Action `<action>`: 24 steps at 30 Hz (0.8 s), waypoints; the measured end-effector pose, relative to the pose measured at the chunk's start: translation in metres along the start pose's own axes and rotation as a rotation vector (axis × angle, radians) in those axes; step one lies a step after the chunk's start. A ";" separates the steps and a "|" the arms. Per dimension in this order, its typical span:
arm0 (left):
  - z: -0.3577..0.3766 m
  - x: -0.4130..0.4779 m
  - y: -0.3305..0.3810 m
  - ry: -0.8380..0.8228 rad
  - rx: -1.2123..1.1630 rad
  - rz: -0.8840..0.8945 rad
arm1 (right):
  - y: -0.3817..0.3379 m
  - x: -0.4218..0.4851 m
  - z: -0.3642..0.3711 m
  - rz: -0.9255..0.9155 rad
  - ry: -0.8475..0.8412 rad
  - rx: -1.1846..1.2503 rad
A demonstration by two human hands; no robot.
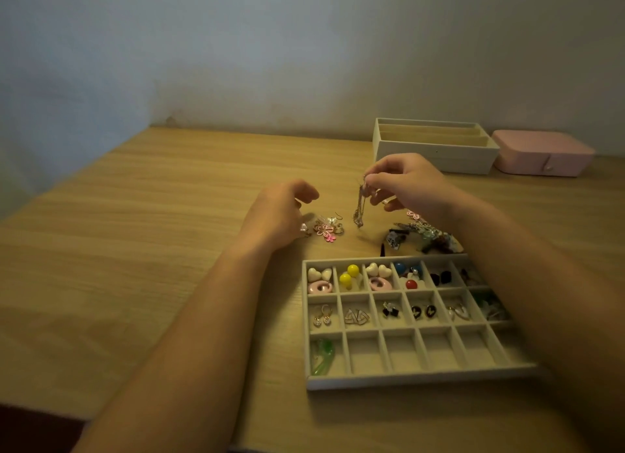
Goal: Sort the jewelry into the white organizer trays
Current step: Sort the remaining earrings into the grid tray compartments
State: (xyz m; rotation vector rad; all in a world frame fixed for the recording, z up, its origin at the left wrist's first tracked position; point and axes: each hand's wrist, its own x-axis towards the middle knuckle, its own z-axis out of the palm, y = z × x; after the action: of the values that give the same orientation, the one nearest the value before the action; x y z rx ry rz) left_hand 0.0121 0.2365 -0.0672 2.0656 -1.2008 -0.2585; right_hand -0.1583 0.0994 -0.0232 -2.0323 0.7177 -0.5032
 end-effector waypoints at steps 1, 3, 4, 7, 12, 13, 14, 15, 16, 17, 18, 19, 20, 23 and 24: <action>-0.002 0.001 -0.002 0.033 -0.004 -0.009 | -0.001 0.000 0.000 0.011 0.016 0.056; -0.004 0.004 -0.006 0.118 -0.017 -0.029 | -0.003 0.001 0.000 0.032 0.034 0.170; -0.005 0.005 -0.007 0.157 -0.032 -0.041 | -0.003 0.002 -0.001 0.038 0.041 0.229; -0.011 0.007 -0.010 0.163 -0.048 -0.064 | -0.006 0.004 -0.002 0.027 0.038 0.332; -0.020 0.005 -0.017 -0.021 0.032 -0.030 | -0.004 0.009 -0.001 0.030 0.015 0.138; -0.022 0.006 -0.018 -0.034 0.063 -0.026 | -0.002 0.010 -0.001 0.036 0.007 0.081; -0.026 0.006 -0.020 -0.042 0.088 -0.027 | -0.001 0.010 0.000 0.039 -0.004 0.016; -0.028 0.006 -0.023 -0.053 0.104 -0.030 | 0.001 0.011 0.002 0.041 -0.017 -0.053; -0.031 0.006 -0.025 -0.070 0.110 -0.029 | 0.003 0.012 0.003 0.045 -0.032 -0.120; -0.032 0.006 -0.026 -0.089 0.111 -0.022 | 0.004 0.012 0.004 0.054 -0.054 -0.176; -0.032 0.006 -0.028 -0.109 0.113 -0.013 | 0.006 0.013 0.006 0.069 -0.077 -0.217; -0.032 0.006 -0.028 -0.129 0.118 -0.006 | 0.008 0.014 0.007 0.087 -0.094 -0.244; -0.032 0.005 -0.028 -0.150 0.120 -0.002 | 0.009 0.015 0.007 0.103 -0.098 -0.256; -0.027 0.004 -0.024 -0.199 0.093 0.005 | 0.010 0.015 0.004 0.108 -0.057 -0.181; -0.025 0.003 -0.021 -0.212 0.094 0.014 | 0.010 0.015 0.002 0.097 -0.038 -0.121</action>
State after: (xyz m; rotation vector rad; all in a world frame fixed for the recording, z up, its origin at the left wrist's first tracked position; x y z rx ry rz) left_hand 0.0404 0.2524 -0.0633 2.1514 -1.3758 -0.4307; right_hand -0.1490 0.0869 -0.0313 -2.1019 0.8370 -0.3724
